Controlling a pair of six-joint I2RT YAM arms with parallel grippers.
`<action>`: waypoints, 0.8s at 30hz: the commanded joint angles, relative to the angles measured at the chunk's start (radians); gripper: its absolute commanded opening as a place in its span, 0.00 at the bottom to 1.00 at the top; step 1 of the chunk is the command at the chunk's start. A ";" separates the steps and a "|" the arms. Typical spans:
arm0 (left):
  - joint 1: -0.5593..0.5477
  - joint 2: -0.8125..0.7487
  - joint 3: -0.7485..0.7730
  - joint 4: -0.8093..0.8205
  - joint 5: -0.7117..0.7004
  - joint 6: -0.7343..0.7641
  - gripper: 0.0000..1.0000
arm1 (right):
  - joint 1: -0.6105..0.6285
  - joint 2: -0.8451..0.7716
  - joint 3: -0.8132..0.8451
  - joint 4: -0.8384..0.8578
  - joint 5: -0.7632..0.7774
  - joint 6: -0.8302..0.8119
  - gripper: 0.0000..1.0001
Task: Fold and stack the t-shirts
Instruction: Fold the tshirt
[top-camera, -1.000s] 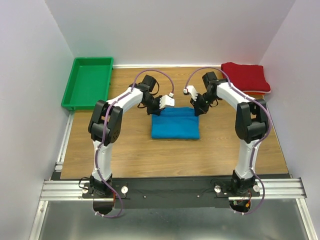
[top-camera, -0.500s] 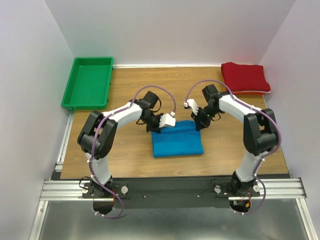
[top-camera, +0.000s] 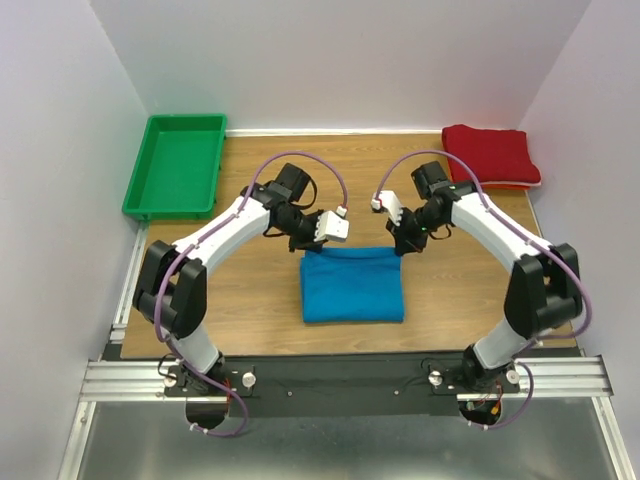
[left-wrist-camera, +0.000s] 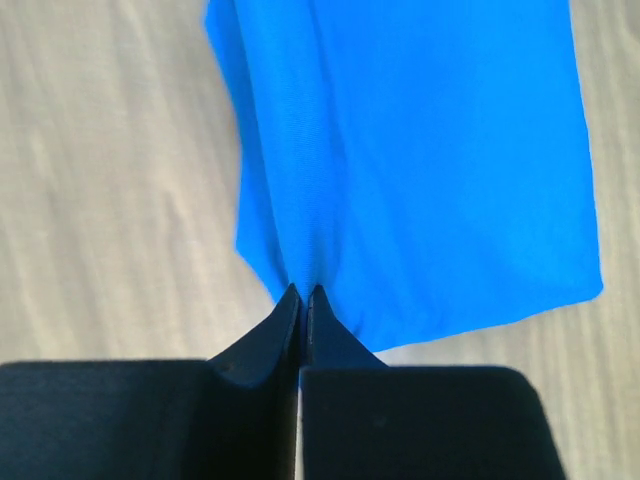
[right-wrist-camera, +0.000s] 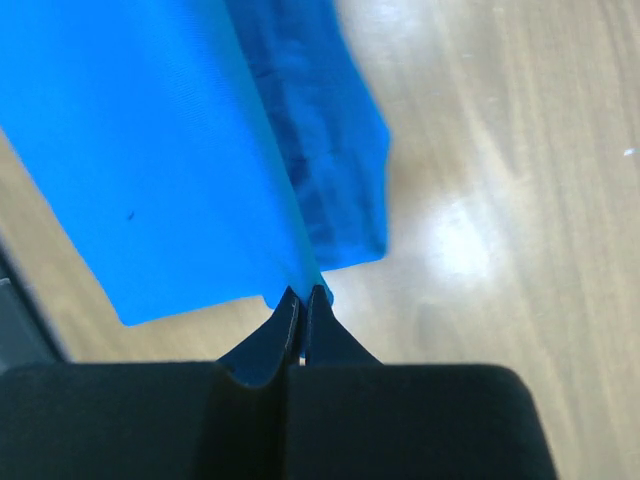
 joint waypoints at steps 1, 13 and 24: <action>0.045 0.105 0.072 -0.039 0.003 0.039 0.09 | -0.034 0.154 0.080 -0.016 0.053 -0.062 0.01; 0.171 0.358 0.206 0.039 -0.008 0.019 0.39 | -0.063 0.380 0.270 0.013 0.058 -0.039 0.10; 0.231 0.121 0.143 0.315 -0.075 -0.335 0.52 | -0.120 0.302 0.395 0.034 0.082 0.191 0.79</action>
